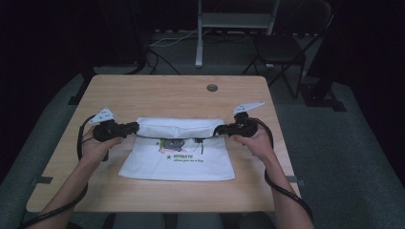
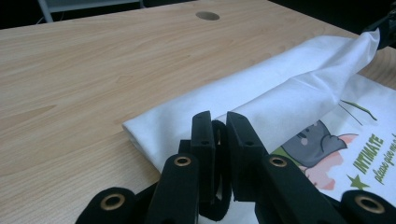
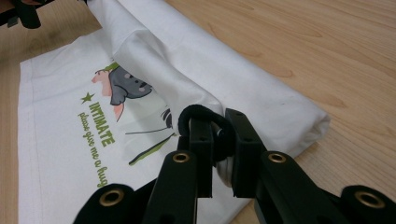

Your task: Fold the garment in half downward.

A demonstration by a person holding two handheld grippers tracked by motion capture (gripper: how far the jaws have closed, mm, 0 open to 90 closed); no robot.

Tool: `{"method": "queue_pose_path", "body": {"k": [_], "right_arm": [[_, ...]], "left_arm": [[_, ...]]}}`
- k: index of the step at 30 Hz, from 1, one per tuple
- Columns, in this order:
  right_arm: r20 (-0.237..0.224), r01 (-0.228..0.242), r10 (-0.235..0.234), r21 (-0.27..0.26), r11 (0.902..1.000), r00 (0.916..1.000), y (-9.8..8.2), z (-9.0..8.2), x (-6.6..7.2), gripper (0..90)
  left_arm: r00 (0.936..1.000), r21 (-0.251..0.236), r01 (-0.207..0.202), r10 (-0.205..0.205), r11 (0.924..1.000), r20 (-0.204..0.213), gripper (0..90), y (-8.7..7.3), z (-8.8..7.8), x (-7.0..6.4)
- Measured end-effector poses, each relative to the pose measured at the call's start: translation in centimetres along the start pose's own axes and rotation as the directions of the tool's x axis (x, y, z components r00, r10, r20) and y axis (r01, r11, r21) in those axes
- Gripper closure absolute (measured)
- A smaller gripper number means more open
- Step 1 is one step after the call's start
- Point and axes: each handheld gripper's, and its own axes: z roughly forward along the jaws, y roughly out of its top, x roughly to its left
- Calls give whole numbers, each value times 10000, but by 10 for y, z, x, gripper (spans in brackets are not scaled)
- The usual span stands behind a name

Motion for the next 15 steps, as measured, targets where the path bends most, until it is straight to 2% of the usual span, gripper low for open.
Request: {"method": "queue_pose_path", "body": {"k": [15], "right_arm": [[-71, 60, -59, 122, 9999, 10000, -6, 1, 5, 825]], "left_arm": [[9998, 458, -137, 132, 9989, 112, 822, -6, 0, -4]]}}
